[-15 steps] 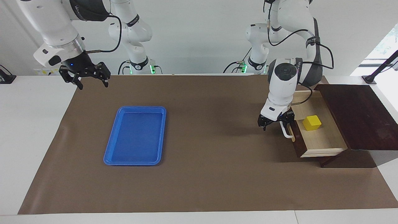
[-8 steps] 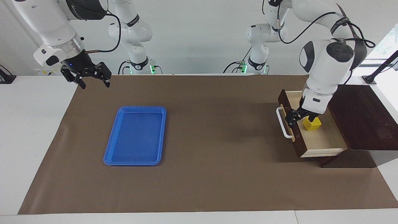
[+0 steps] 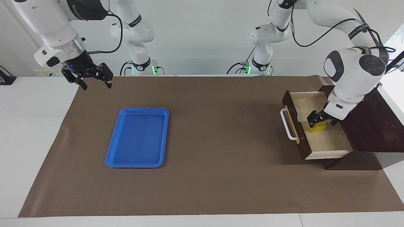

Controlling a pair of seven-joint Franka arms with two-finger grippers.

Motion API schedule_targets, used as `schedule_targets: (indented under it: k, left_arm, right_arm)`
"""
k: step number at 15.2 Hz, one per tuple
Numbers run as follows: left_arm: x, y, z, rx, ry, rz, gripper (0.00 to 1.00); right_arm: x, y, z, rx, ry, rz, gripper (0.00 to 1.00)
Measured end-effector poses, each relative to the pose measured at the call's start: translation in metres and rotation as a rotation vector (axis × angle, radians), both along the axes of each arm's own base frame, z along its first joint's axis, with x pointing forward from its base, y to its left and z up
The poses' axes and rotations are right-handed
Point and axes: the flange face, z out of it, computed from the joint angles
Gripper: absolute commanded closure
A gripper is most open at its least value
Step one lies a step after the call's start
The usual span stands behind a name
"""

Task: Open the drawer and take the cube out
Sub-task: 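Release the handle and lower the left gripper onto the yellow cube, then lift the yellow cube with the left gripper while the right gripper approaches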

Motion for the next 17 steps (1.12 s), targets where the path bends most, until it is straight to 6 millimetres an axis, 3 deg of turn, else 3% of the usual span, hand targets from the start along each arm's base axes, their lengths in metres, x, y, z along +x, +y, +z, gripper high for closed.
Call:
schedule_targets:
  k: [5,6,9,10,14,17]
  left_arm:
    - [-0.016,0.007,-0.019,0.003,0.020,0.002,0.00]
    - [-0.018,0.007,-0.021,0.003,0.011,0.002,0.10]
    - [-0.019,0.008,-0.026,0.003,0.001,0.001,0.83]
    - [-0.019,0.008,-0.025,0.002,-0.002,0.000,0.94]
    - [-0.017,0.009,-0.020,0.003,-0.014,0.003,0.95]
    - [-0.011,0.002,0.020,-0.002,0.014,0.087,0.93]
  right_arm:
    - [-0.001,0.003,0.000,-0.001,0.002,-0.003,0.00]
    - [-0.001,0.004,-0.001,-0.002,0.005,-0.009,0.00]
    - [-0.003,0.009,-0.011,0.012,0.022,-0.113,0.00]
    - [-0.003,0.015,-0.017,0.035,0.029,-0.162,0.00]
    - [0.000,0.062,-0.050,0.132,0.084,-0.419,0.00]
    - [0.014,0.116,-0.086,0.185,0.131,-0.621,0.00]
